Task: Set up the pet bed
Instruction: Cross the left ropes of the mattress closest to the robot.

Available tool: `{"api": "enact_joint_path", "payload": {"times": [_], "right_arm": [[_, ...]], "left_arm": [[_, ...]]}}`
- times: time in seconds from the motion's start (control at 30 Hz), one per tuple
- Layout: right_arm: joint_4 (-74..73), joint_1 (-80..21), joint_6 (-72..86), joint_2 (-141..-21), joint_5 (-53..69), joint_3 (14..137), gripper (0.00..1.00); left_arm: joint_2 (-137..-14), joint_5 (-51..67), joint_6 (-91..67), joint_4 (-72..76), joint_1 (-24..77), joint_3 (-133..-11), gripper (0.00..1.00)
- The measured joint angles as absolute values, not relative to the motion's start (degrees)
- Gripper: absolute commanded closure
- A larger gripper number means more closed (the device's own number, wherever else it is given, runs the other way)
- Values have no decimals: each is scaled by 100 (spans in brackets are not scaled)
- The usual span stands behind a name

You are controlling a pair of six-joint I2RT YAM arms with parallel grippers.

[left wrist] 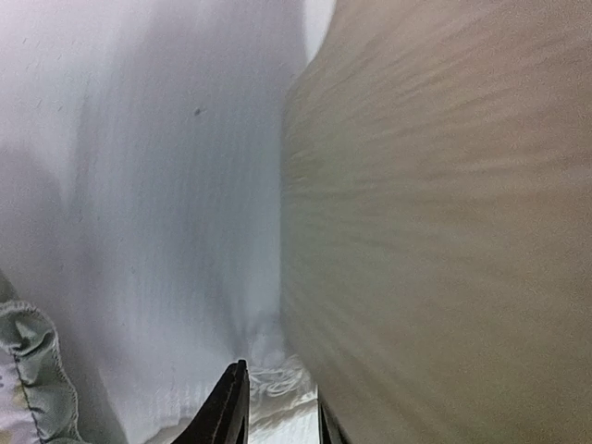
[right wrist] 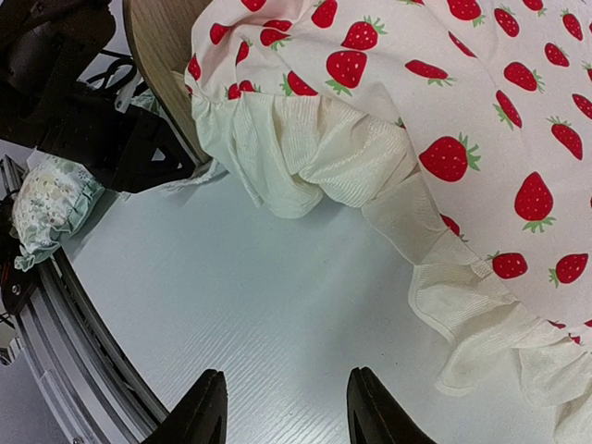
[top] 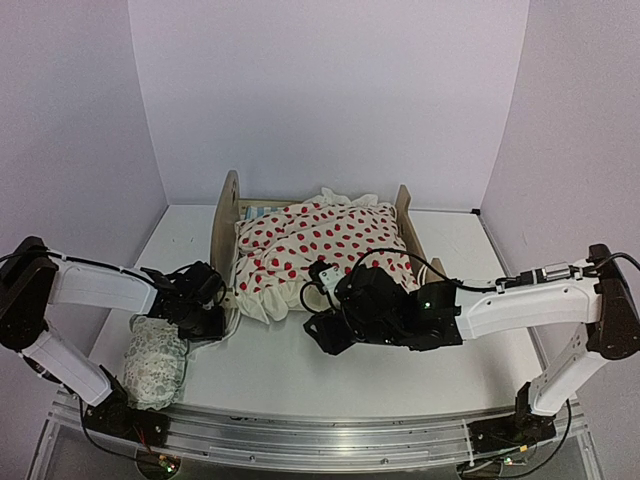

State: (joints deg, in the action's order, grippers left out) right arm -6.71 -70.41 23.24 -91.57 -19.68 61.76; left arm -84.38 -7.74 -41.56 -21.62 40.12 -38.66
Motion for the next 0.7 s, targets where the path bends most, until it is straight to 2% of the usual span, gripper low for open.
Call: {"api": "enact_joint_path", "payload": {"times": [0.17, 0.4, 0.63, 0.7], "right_arm": [[-700, -7040, 2336, -9157, -1956, 6176, 55], [-845, -7041, 2365, -9177, -1906, 6344, 55], [-941, -7041, 2366, -9220, -1817, 6539, 55], [-1011, -7041, 2366, -9224, -1816, 6536, 55]], "left_arm": [[-8168, -768, -4353, -2202, 4012, -3614, 68], [-7942, -776, -4456, -1920, 4013, -3237, 75], [-8275, -795, -4528, -1387, 4014, -3333, 100], [-8285, -764, -4558, -1350, 4017, -3336, 100]]}}
